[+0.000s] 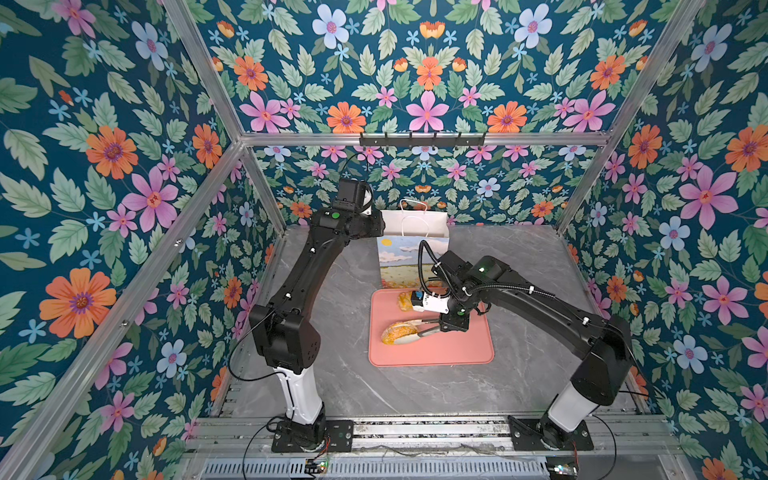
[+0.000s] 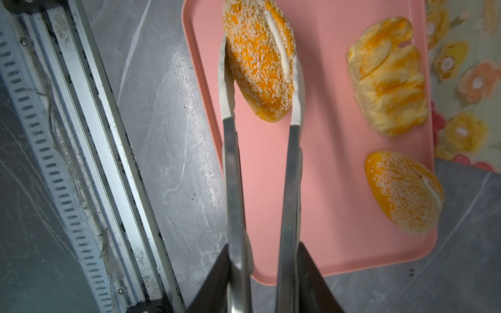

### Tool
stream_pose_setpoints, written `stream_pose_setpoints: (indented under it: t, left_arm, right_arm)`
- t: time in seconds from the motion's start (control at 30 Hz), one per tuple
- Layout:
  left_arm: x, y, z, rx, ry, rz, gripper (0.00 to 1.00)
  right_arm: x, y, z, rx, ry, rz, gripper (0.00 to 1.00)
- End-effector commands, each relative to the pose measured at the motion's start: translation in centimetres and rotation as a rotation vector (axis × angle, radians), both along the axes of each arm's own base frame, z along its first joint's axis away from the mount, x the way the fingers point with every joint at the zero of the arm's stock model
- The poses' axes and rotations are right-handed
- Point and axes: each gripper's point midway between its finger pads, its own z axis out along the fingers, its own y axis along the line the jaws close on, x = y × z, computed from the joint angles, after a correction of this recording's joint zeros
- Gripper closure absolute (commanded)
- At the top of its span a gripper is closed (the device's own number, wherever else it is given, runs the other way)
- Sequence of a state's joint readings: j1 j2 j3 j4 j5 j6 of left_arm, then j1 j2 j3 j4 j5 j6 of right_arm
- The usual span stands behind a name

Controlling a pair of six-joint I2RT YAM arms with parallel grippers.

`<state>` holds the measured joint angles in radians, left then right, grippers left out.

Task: Place the fake bread into the paper bag
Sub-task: 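Squeeze the tongs shut on the sesame roll with the right gripper, then lift the sesame roll in the tongs up toward the paper bag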

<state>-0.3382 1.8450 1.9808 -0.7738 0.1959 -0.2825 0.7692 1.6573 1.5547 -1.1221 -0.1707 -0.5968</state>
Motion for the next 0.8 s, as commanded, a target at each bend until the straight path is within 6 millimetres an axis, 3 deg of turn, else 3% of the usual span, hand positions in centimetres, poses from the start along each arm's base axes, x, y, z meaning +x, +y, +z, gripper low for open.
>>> stream_pose_setpoints:
  t: [0.0,0.37,0.77]
  left_arm:
    - [0.2,0.2,1.1,-0.012,-0.035,0.008,0.56]
    - [0.8,0.8,1.9,-0.015,-0.063,0.042,0.54]
    - [1.8,-0.4,2.1,-0.046,-0.056,0.006,0.54]
  right_arm:
    - [-0.2,-0.5,1.4,0.033,-0.043,-0.025,0.68]
    - [0.3,-5.1,5.7,0.112,-0.116,-0.171,0.68]
    - [4.1,-11.5,11.6,0.262,-0.206,-0.427,0.67]
